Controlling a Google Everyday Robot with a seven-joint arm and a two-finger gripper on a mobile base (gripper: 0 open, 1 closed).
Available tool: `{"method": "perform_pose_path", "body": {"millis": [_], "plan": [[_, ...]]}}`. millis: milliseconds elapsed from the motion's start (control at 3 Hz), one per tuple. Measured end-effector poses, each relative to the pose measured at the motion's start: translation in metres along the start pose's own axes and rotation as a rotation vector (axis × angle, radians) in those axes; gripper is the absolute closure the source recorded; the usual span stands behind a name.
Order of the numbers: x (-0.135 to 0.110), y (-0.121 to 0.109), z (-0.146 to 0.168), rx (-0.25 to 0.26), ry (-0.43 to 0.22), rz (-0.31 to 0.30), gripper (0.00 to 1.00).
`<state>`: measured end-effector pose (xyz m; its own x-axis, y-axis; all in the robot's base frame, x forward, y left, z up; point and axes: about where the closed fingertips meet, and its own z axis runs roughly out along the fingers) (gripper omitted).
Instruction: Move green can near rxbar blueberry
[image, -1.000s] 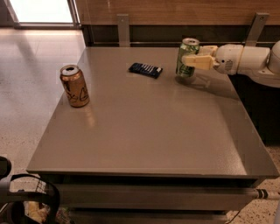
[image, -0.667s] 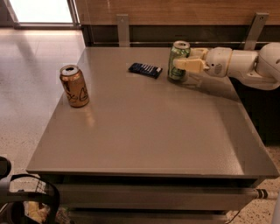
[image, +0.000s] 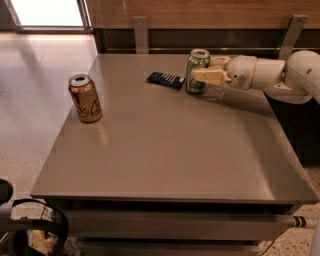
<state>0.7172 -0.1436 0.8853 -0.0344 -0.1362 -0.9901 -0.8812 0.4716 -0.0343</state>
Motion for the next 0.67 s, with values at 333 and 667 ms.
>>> {"method": "perform_pose_path", "body": {"millis": [333, 667], "plan": [[-0.0004, 0.0017, 0.0042, -0.007, -0.001, 0.001, 0.51], [-0.0007, 0.0028, 0.0067, -0.011, -0.002, 0.001, 0.28]]}}
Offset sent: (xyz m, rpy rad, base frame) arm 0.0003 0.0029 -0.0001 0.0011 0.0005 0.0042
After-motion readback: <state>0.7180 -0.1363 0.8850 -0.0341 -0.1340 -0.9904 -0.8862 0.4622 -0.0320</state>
